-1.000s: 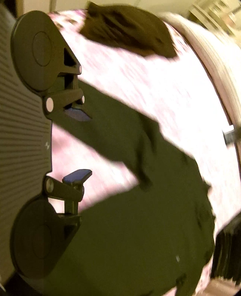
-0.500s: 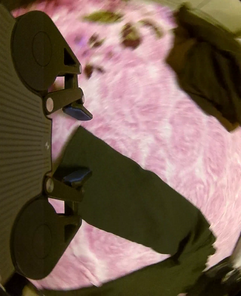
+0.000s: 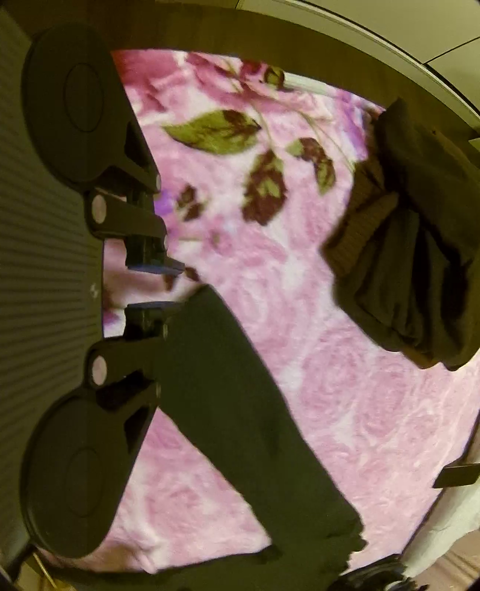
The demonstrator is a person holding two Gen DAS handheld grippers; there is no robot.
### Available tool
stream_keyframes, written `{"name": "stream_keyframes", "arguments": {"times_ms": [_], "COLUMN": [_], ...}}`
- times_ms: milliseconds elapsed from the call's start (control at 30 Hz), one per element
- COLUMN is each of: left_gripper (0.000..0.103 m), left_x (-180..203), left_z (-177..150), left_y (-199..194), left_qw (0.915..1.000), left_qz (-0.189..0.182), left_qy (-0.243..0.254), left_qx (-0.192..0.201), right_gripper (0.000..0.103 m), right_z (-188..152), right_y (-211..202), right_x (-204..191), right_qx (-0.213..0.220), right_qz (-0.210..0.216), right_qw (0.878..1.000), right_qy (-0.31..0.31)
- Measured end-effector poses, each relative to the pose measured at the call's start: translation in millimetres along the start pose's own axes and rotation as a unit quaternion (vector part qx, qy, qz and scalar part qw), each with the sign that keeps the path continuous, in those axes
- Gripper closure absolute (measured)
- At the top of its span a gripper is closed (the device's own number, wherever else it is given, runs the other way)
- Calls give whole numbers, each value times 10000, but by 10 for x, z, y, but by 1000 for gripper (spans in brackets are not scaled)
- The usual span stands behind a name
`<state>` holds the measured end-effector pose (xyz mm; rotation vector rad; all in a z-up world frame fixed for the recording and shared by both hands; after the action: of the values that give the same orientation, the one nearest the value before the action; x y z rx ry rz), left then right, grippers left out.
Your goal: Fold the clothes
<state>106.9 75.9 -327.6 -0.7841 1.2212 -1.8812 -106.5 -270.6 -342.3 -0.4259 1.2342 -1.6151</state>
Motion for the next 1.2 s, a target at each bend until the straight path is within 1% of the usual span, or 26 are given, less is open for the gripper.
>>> {"name": "stream_keyframes", "arguments": {"times_ms": [100,133,167,200,233,267,300,333,367,400,467,500,567,600,633,667,700,800,867,900,933,1000,1067,1167,1200], "left_gripper": [89,88,86,82,80,78,78,77,75,70,68,64,59,65,75,98,98,99,99,98,97,95,93,93,91], "left_x": [52,110,221,334,455,612,770,923,1025,1116,1152,1120,1064,1034,1000,963,930,919,928,929,915,846,770,717,733], "left_z": [-143,-198,-239,-277,-302,-366,-430,-492,-538,-578,-583,-555,-439,-390,-350,-326,-306,-305,-423,-504,-564,-665,-716,-698,-661], "left_y": [-79,-93,-105,-114,-105,-101,-98,-85,-18,55,266,346,401,408,406,404,378,161,42,5,-20,-41,-81,-202,-249], "left_qw": [9999,9995,9979,9950,9884,9784,9655,9507,9409,9309,9179,9173,9250,9263,9261,9262,9269,9329,9275,9225,9188,9184,9231,9332,9366], "left_qz": [59,33,-7,-40,-39,-73,-107,-141,-178,-191,63,151,122,150,165,220,219,-189,-481,-526,-486,-396,-337,-307,-320], "left_qy": [132,287,609,957,1467,2004,2535,3026,3320,3596,3934,3947,3758,3725,3731,3732,3721,3588,3707,3819,3909,3913,3796,3552,3466], "left_qx": [73,119,197,282,399,497,592,670,645,617,519,493,553,551,529,480,437,257,-60,-202,-258,-439,-509,-452,-410], "right_gripper": [23,23,22,22,22,22,22,22,22,22,22,22,22,22,22,22,22,22,22,22,22,22,22,22,22], "right_z": [-62,-87,-116,-143,-184,-234,-280,-323,-361,-383,-406,-413,-422,-423,-424,-429,-427,-395,-377,-372,-369,-363,-355,-359,-372], "right_y": [-131,-148,-161,-202,-247,-280,-294,-295,-295,-302,-322,-333,-348,-352,-358,-368,-377,-407,-425,-434,-448,-486,-564,-749,-832], "right_x": [224,288,346,391,426,460,480,492,496,489,468,458,436,432,433,440,444,432,426,428,436,464,516,630,677], "right_qx": [20,28,31,26,1,-34,-73,-114,-148,-167,-178,-170,-152,-143,-137,-130,-117,-55,-31,-28,-22,3,63,194,244], "right_qz": [-253,-332,-405,-465,-513,-558,-592,-618,-637,-641,-633,-624,-612,-617,-626,-634,-647,-686,-697,-701,-710,-740,-807,-991,-1082], "right_qw": [9992,9987,9981,9976,9972,9968,9965,9964,9963,9963,9965,9966,9968,9969,9968,9966,9964,9958,9955,9954,9951,9941,9924,9884,9867], "right_qy": [317,397,462,515,550,579,585,576,558,544,524,511,481,477,483,502,533,604,642,660,691,790,925,1130,1191]}}
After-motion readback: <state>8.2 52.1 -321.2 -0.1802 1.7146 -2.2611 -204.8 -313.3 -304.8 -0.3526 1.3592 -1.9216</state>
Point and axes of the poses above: each gripper's, at about its wrist camera, not at the fingertips, and y roughly the way its jaws point, x to its right, z to its top, the point moved 9 cm from there along y, roughly the way its jaws point, and after that the axes turned 6 degrees about x, right-handed, at the moved point
